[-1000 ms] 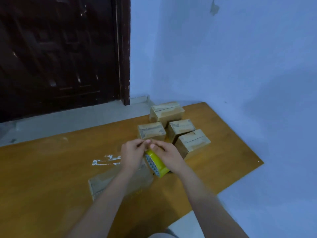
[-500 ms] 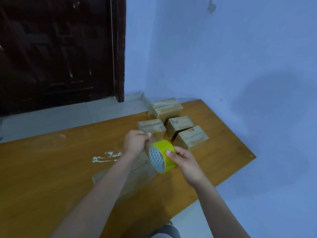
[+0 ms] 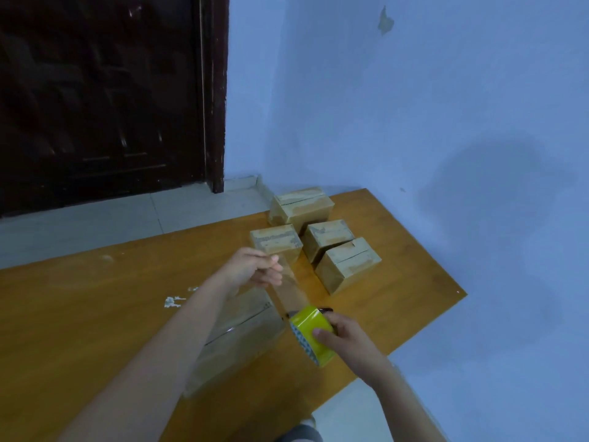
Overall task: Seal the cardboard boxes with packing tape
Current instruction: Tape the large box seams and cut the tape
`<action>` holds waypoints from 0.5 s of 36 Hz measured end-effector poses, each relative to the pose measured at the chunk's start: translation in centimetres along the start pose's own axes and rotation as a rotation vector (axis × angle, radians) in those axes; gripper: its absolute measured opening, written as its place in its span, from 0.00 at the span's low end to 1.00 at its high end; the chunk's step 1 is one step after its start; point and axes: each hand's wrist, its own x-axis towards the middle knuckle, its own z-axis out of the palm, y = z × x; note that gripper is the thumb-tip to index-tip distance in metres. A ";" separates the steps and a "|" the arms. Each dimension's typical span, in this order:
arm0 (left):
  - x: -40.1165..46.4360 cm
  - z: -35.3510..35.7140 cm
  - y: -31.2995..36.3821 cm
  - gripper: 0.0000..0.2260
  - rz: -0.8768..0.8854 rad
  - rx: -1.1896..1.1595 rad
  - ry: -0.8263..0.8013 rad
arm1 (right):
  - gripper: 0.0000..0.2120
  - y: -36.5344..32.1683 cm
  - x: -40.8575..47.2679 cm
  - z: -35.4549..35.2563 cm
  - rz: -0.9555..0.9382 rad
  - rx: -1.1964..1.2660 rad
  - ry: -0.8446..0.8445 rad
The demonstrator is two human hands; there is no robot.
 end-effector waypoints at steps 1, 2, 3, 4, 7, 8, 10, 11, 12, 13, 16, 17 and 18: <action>0.1 -0.1 -0.1 0.10 -0.012 0.005 -0.019 | 0.14 0.3 -0.1 0.1 0.007 -0.014 0.004; 0.1 -0.2 -0.1 0.10 -0.021 0.013 -0.031 | 0.15 0.5 -0.2 0.2 0.013 -0.024 0.017; 0.2 -0.2 -0.3 0.09 -0.024 0.017 -0.034 | 0.18 0.6 -0.2 0.2 0.018 -0.032 0.034; 0.3 -0.2 -0.4 0.09 -0.016 0.021 -0.027 | 0.21 0.7 -0.2 0.3 0.021 -0.035 0.049; 0.5 0.2 -0.9 0.11 0.050 0.081 0.026 | 0.24 0.7 0.1 0.3 0.030 -0.024 0.091; 0.6 0.4 -1.1 0.12 0.085 0.121 0.047 | 0.26 0.6 0.3 0.3 0.030 -0.023 0.100; 0.9 0.7 -1.7 0.13 0.172 0.217 0.102 | 0.30 0.4 0.4 0.4 0.030 -0.025 0.104; 1.1 0.8 -2.0 0.14 0.212 0.271 0.136 | 0.31 0.3 0.5 0.5 0.034 -0.033 0.104; 1.3 0.8 -2.4 0.15 0.240 0.321 0.164 | 0.32 0.1 0.6 0.5 0.039 -0.052 0.111; 1.5 0.7 -2.7 0.15 0.255 0.353 0.179 | 0.32 0.0 0.7 0.6 0.042 -0.085 0.122; 1.9 0.5 -3.3 0.14 0.246 0.375 0.157 | 0.24 0.0 1.2 0.6 0.065 -0.166 0.150; 2.1 0.5 -3.4 0.14 0.240 0.363 0.153 | 0.22 0.2 1.3 0.6 0.078 -0.186 0.154; 2.2 0.4 -3.4 0.14 0.232 0.342 0.160 | 0.21 0.4 1.3 0.6 0.089 -0.227 0.166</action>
